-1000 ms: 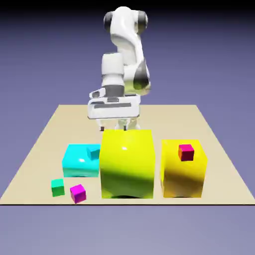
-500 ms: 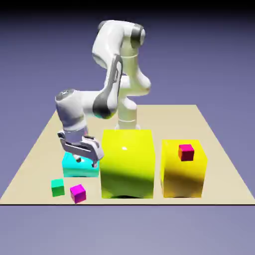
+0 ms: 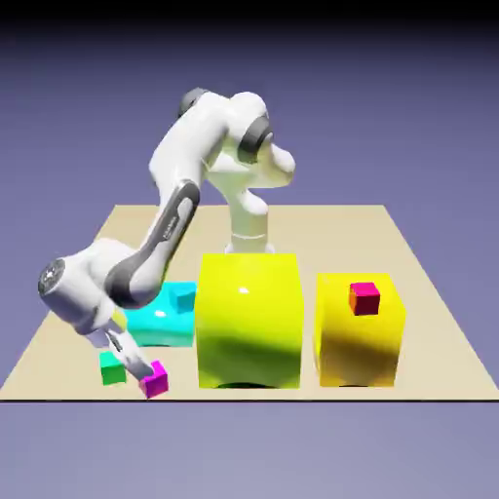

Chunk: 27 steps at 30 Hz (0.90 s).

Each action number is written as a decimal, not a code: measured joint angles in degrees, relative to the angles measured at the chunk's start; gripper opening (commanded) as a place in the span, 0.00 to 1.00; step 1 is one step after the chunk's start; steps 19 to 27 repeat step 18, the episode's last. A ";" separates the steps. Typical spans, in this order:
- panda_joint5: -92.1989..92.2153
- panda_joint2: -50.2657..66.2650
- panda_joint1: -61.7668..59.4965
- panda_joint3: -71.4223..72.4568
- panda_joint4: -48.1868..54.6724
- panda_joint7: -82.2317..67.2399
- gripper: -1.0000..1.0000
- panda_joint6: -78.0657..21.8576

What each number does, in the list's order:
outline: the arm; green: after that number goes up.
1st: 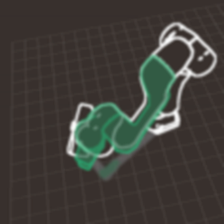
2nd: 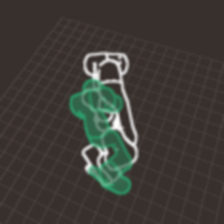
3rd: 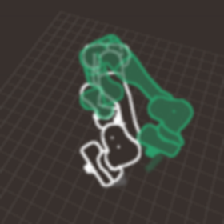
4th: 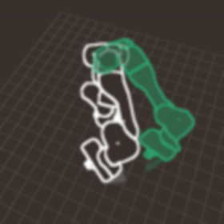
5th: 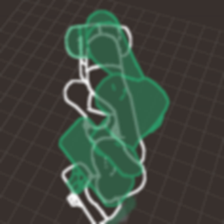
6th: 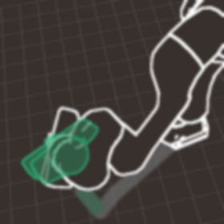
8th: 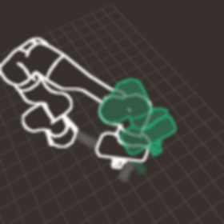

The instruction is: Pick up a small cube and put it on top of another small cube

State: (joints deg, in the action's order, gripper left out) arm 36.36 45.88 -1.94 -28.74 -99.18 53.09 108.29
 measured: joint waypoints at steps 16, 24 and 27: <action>1.61 -0.34 -3.45 -8.34 1.18 -3.81 1.00 -5.96; 1.45 -0.34 -3.45 -8.34 1.18 -3.78 1.00 -5.97; 1.45 -0.34 -3.45 -8.34 1.18 -3.78 1.00 -5.97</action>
